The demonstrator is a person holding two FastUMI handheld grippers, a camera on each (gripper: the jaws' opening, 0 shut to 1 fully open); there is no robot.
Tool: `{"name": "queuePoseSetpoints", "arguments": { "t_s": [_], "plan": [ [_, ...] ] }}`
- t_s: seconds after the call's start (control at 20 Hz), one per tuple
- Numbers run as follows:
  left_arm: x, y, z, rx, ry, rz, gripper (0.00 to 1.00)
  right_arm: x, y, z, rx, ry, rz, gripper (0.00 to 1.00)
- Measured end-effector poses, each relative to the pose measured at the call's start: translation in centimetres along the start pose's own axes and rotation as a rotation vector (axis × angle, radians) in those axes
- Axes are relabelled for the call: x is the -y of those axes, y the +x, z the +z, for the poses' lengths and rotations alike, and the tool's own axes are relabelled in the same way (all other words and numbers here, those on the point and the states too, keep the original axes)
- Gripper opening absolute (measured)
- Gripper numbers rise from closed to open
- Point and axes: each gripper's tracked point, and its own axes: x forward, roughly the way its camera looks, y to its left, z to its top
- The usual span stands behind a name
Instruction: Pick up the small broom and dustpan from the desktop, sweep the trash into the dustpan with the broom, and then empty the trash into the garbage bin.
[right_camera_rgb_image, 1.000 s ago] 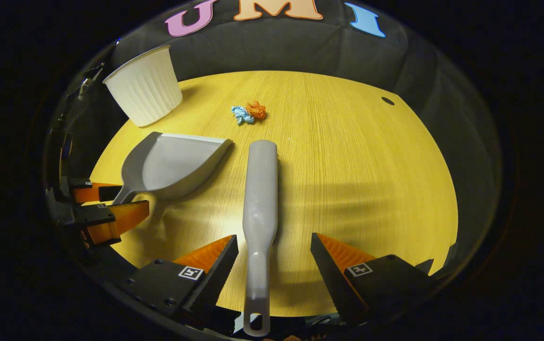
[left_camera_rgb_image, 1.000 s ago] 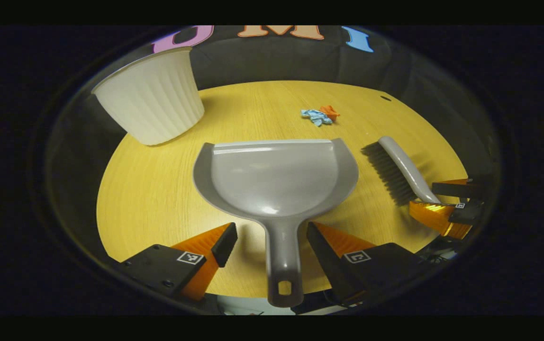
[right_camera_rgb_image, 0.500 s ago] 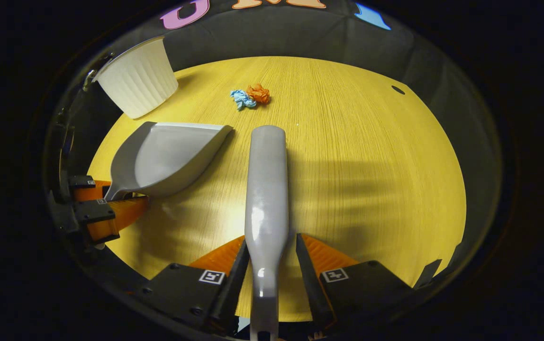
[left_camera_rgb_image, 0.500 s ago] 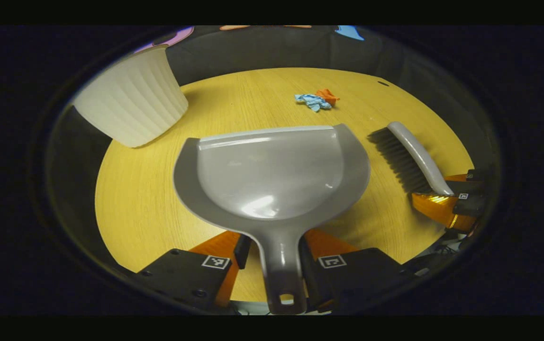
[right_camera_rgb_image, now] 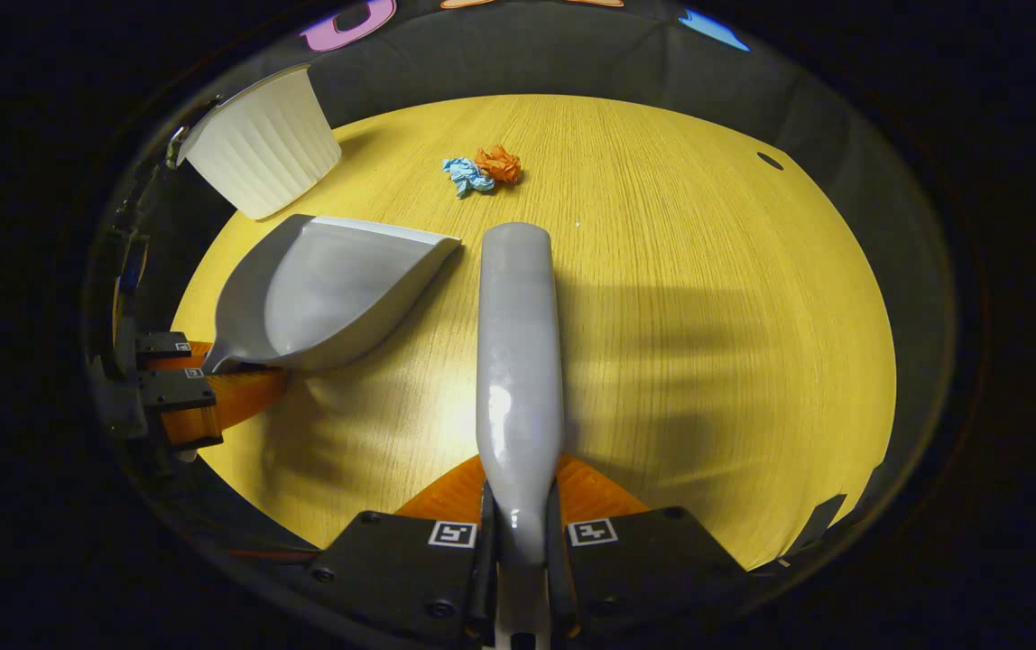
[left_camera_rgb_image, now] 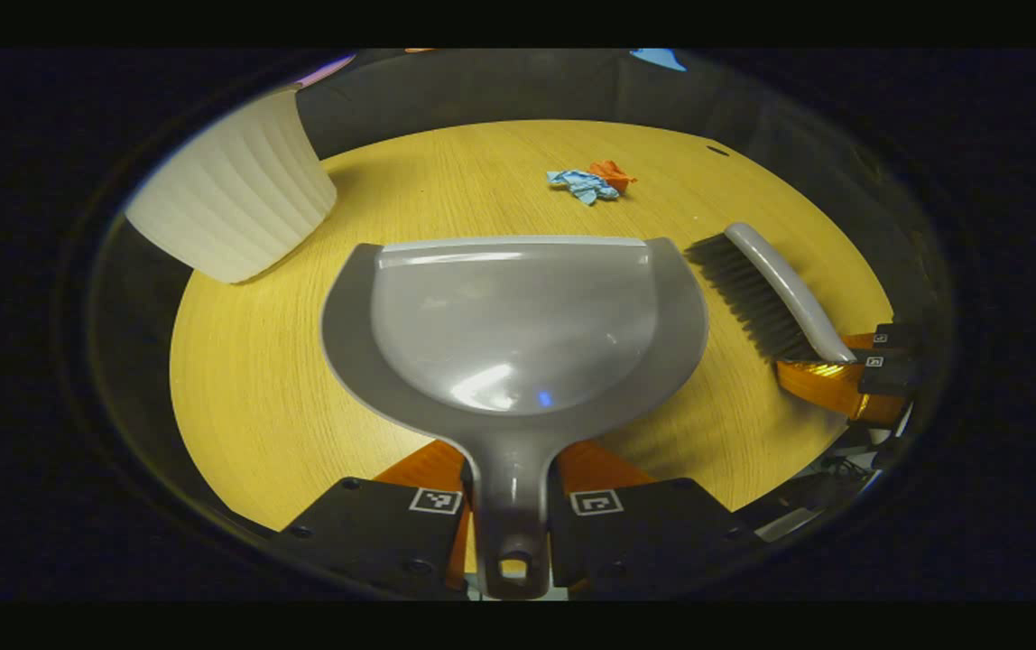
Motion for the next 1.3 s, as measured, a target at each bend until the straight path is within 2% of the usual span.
{"name": "queuePoseSetpoints", "arguments": {
  "t_s": [0.15,0.4,0.5,0.55,0.65,0.7,0.75,0.9,1.05,1.15,1.3],
  "plan": [
    [-0.1,0.0,0.1,0.019,0.019,-0.018,0.28,0.0,-0.2,0.3,0.023,-0.001,0.012,0.2],
    [0.9,-2.1,0.9,0.08,0.031,-0.055,0.27,0.5,-2.5,1.9,0.077,0.006,0.083,0.2],
    [0.9,-2.9,1.3,0.085,0.064,-0.046,0.27,2.1,-3.6,3.1,0.097,-0.026,0.091,0.19],
    [0.7,-3.1,1.3,0.078,0.076,-0.035,0.28,3.1,-3.9,4.0,0.107,-0.049,0.091,0.15],
    [0.1,-3.2,1.4,0.056,0.079,-0.008,0.27,4.8,-4.4,6.3,0.129,-0.078,0.104,0.15],
    [-0.2,-3.3,1.5,0.042,0.076,0.003,0.26,5.6,-4.6,7.5,0.136,-0.09,0.109,0.19],
    [-0.4,-3.1,1.7,0.031,0.074,0.016,0.26,6.2,-4.4,8.6,0.138,-0.104,0.109,0.19],
    [-1.4,-2.5,2.3,-0.01,0.108,0.032,0.27,7.4,-2.8,11.7,0.126,-0.131,0.083,0.19],
    [-2.6,-1.6,3.4,-0.044,0.214,0.034,0.26,7.5,0.2,13.6,0.066,-0.141,0.04,0.19],
    [-3.3,-0.9,4.5,-0.054,0.293,0.009,0.27,7.8,2.2,14.8,0.038,-0.148,-0.01,0.19],
    [-4.1,-0.1,6.0,-0.061,0.378,-0.047,0.25,7.3,3.3,16.5,0.018,-0.117,-0.043,0.19]
  ]
}}
